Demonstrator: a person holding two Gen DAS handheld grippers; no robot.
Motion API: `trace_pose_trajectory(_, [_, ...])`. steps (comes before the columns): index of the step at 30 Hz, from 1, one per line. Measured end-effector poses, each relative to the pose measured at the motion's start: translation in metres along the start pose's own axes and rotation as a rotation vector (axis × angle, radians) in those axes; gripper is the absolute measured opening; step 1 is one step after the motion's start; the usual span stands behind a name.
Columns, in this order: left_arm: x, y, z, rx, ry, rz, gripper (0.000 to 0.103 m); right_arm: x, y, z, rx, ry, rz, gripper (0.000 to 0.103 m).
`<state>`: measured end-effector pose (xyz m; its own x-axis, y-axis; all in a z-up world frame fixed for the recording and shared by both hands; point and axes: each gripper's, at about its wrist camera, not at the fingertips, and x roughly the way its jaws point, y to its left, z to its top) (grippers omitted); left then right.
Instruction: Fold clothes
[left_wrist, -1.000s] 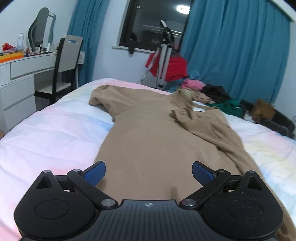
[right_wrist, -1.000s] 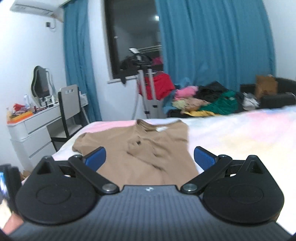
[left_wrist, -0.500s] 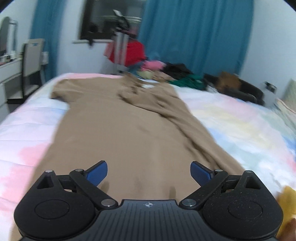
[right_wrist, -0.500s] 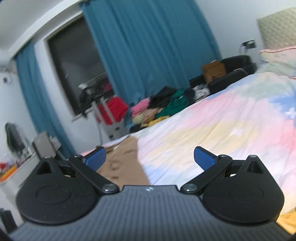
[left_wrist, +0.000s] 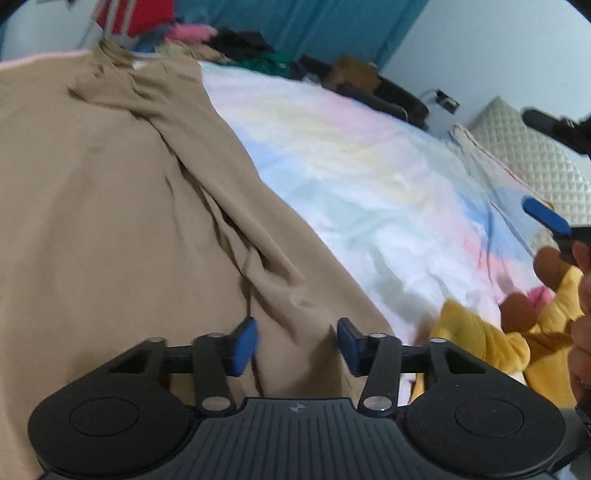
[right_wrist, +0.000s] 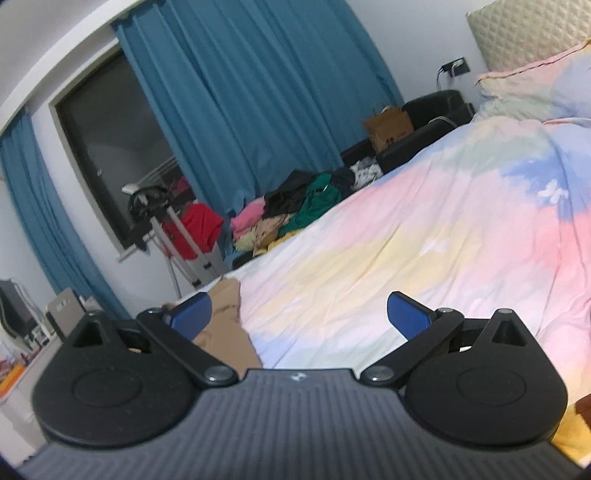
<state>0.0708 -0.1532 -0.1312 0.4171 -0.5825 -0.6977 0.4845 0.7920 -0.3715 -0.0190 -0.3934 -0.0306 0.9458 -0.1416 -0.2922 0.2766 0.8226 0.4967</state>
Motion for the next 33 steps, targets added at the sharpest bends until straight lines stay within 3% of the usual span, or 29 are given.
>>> trace_pose_trajectory(1, [0.002,-0.001,-0.002,0.004,0.009,-0.009,0.014,0.003,0.001,-0.001,-0.003,0.010,0.003,0.103])
trace_pose_trajectory(2, [0.002,-0.001,-0.002,0.009,0.009,-0.012,0.004,0.005,0.002,-0.002,-0.005,0.019,0.005,0.103])
trace_pose_trajectory(4, [-0.003,-0.001,0.001,0.022,-0.002,-0.011,0.001,0.010,0.003,-0.003,-0.009,0.037,0.008,0.103])
trace_pose_trajectory(12, [-0.069,0.007,0.017,-0.063,-0.073,-0.066,0.001,0.014,0.008,-0.004,-0.033,0.071,0.002,0.103])
trace_pose_trajectory(17, [-0.115,0.035,0.020,-0.154,-0.111,-0.074,0.001,0.020,0.014,-0.005,-0.068,0.099,-0.007,0.103])
trace_pose_trajectory(22, [-0.117,0.067,0.003,-0.163,-0.087,0.035,0.001,0.025,0.022,-0.009,-0.116,0.122,-0.014,0.103])
trace_pose_trajectory(29, [-0.088,0.099,-0.021,-0.153,0.012,0.170,0.001,0.026,0.032,-0.015,-0.169,0.138,-0.025,0.103])
trace_pose_trajectory(33, [-0.087,0.096,-0.022,-0.122,0.029,0.173,0.005,0.023,0.039,-0.016,-0.194,0.138,-0.022,0.103])
